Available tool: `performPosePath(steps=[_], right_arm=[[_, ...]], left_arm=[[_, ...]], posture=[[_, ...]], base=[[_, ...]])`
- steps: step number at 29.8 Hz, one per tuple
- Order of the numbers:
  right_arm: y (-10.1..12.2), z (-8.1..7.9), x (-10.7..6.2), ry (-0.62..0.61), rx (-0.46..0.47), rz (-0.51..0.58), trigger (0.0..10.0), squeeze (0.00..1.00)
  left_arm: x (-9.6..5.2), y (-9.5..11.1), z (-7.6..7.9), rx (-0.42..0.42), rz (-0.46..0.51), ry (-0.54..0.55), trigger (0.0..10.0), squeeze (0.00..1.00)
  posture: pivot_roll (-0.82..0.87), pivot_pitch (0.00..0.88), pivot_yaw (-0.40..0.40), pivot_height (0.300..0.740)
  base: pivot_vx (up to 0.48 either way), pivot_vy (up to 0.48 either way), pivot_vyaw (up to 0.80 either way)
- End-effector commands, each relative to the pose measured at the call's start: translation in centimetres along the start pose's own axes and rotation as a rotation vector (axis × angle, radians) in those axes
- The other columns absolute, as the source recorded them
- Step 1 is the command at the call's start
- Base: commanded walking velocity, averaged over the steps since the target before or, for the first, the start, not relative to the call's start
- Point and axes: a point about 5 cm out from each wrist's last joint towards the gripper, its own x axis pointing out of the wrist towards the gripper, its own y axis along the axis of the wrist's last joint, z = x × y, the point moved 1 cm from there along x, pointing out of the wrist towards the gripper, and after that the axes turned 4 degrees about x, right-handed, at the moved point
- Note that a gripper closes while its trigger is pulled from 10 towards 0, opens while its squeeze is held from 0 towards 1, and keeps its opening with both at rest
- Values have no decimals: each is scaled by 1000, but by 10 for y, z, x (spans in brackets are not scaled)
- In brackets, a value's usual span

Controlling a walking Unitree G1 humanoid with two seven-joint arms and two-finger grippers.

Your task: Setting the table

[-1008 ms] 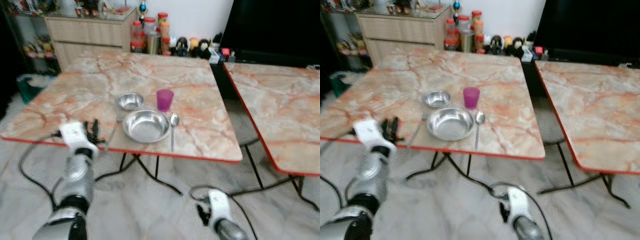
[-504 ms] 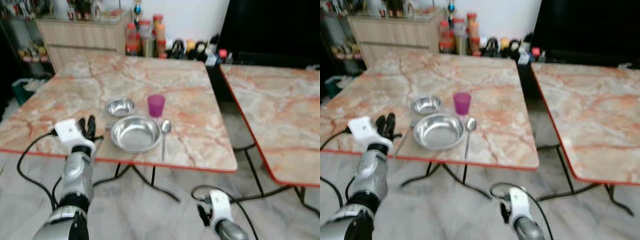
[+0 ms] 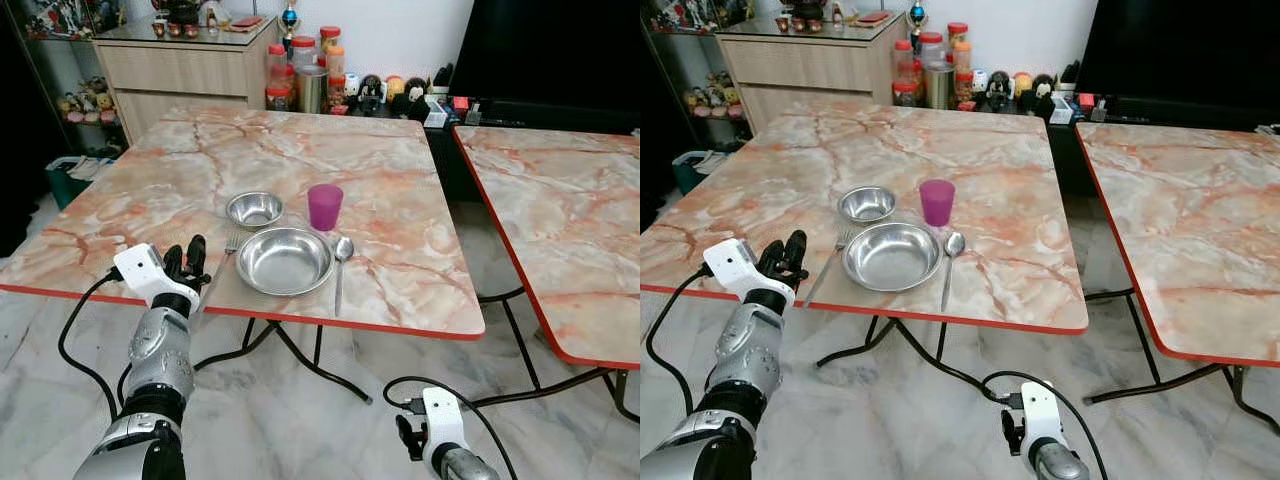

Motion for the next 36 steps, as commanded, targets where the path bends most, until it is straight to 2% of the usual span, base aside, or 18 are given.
performPosePath(steps=[1, 3, 9, 10, 17, 23, 36], right_arm=[[4, 3, 1, -13, 14, 16, 10000, 0], [5, 2, 1, -13, 14, 17, 10000, 0], [5, 2, 1, -11, 12, 17, 10000, 0], [5, 2, 1, -12, 13, 17, 10000, 0], [4, 1, 1, -14, 18, 17, 10000, 0], [4, 2, 1, -15, 20, 16, 10000, 0], [3, 2, 0, -15, 23, 17, 10000, 0]], left_arm=[[5, 3, 10, -36, -17, -47, 10000, 1000], [5, -6, 15, -36, -101, -82, 10000, 1000], [5, -19, 21, -35, -199, -89, 10000, 1000], [5, -20, 23, -43, -213, -90, 10000, 0], [7, -23, 25, -80, -261, -45, 10000, 0], [7, -26, 30, -103, -291, -56, 10000, 0], [4, -33, 41, -97, -343, -107, 10000, 0]], posture=[[83, 0, -36, 740], [83, 0, -35, 740], [82, 0, -30, 740], [80, 0, -29, 740], [78, 0, -27, 740], [77, 0, -24, 740], [75, 0, -22, 740]], base=[[0, 0, 0], [0, 0, 0], [0, 0, 0], [0, 0, 0], [0, 0, 0], [0, 0, 0], [0, 0, 0]])
